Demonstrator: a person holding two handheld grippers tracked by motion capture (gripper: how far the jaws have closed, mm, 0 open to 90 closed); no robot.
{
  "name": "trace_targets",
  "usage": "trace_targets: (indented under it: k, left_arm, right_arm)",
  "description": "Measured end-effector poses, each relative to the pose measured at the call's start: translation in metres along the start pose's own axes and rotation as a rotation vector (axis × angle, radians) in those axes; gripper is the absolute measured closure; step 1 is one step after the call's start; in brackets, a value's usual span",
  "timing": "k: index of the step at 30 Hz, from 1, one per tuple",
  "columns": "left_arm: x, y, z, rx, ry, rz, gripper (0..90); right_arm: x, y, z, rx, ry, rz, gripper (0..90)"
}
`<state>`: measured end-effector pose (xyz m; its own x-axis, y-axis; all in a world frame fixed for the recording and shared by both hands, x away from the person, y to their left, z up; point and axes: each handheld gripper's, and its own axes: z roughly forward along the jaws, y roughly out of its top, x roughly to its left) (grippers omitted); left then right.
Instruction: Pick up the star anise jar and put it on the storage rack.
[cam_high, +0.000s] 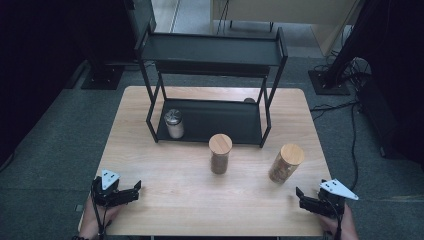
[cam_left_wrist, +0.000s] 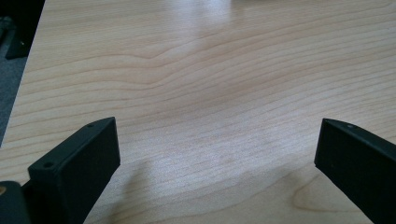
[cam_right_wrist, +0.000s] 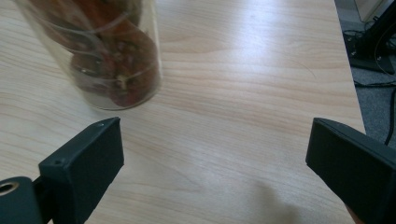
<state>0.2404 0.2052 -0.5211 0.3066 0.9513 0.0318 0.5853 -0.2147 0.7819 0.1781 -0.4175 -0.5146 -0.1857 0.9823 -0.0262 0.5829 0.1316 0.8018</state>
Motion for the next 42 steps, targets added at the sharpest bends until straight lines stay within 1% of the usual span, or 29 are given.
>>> trace_targets:
  k: [1,5,12,16,26,35,42]
  left_arm:
    - [0.000,0.000,0.000,0.001,0.000,-0.001,0.5]
    - [0.000,0.000,0.000,0.001,0.001,0.000,0.5]
    - [0.000,0.000,0.000,0.001,0.000,0.002,0.5]
    - [0.000,0.000,0.000,0.000,-0.001,0.002,0.5]
    - [0.000,0.000,0.000,0.002,-0.002,0.006,0.5]
    - [0.000,0.000,0.000,0.004,-0.003,0.010,0.5]
    - [-0.001,0.000,0.000,0.006,-0.004,0.017,0.5]
  right_arm:
    - [0.001,0.001,-0.001,-0.002,-0.002,-0.002,4.0]
    - [0.004,0.003,-0.005,-0.011,-0.005,0.014,4.1]
    - [0.012,0.002,-0.005,-0.010,0.019,0.018,4.1]
    - [0.020,0.000,-0.002,-0.006,0.031,0.001,4.1]
    - [0.040,0.001,0.004,-0.002,0.050,-0.020,4.0]
    - [0.051,0.005,-0.001,-0.019,0.040,-0.030,3.4]
    - [0.060,0.005,-0.002,-0.021,0.047,-0.035,3.4]
